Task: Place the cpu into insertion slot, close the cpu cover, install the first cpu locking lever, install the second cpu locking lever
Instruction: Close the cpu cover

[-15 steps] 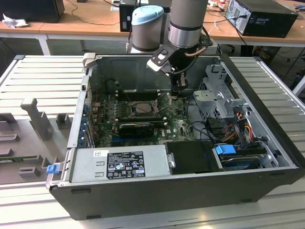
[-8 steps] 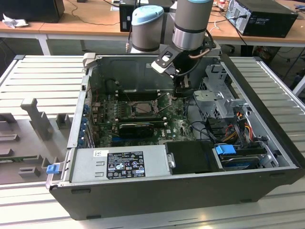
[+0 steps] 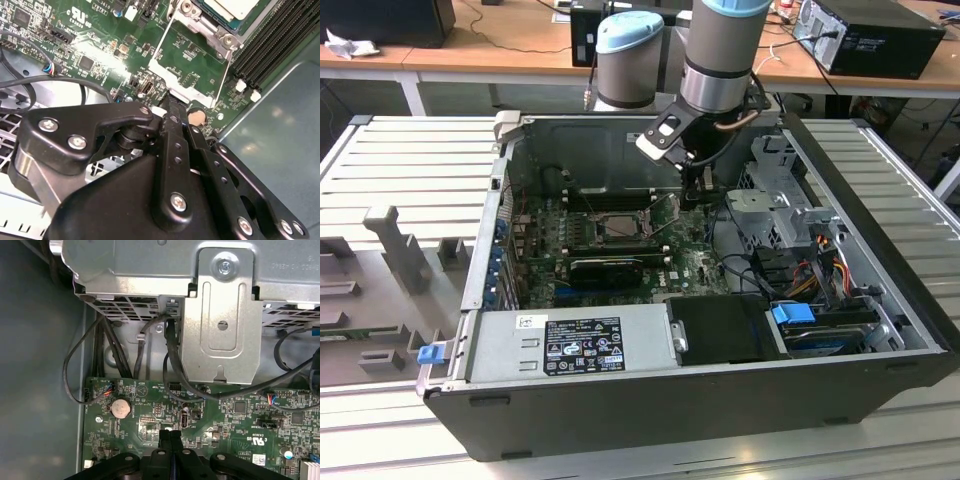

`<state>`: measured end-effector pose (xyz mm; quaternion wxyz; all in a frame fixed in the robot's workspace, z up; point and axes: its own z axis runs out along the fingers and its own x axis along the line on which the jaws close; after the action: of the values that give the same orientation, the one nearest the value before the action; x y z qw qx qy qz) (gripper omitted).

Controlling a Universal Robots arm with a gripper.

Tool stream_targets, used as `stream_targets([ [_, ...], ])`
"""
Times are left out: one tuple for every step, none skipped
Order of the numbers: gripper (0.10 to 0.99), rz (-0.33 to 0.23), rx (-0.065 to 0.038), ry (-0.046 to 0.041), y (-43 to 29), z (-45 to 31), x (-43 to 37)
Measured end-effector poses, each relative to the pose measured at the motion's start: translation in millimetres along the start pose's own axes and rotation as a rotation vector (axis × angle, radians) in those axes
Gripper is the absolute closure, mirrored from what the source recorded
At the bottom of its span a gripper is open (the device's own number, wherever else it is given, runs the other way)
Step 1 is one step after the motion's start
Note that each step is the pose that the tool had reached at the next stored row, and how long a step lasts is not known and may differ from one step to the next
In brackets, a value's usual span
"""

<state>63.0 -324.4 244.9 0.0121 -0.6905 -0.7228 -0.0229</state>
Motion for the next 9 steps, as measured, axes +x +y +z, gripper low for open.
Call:
stream_targets([
  [0.98,0.0,0.0,0.0,-0.2,0.0,0.0],
  [0.98,0.0,0.0,0.0001,-0.4,0.0,0.0],
  [0.98,0.0,0.0,0.0,-0.5,0.0,0.0],
  [0.98,0.0,0.0,0.0,-0.6,0.0,0.0],
  [0.98,0.0,0.0,0.0,-1.1,0.0,0.0],
  [0.98,0.0,0.0,0.0001,-1.6,0.0,0.1],
  [0.98,0.0,0.0,0.0,-2.1,0.0,0.1],
  [0.98,0.0,0.0,0.0001,-2.5,0.0,0.1],
  [0.98,0.0,0.0,0.0,-2.6,0.0,0.1],
])
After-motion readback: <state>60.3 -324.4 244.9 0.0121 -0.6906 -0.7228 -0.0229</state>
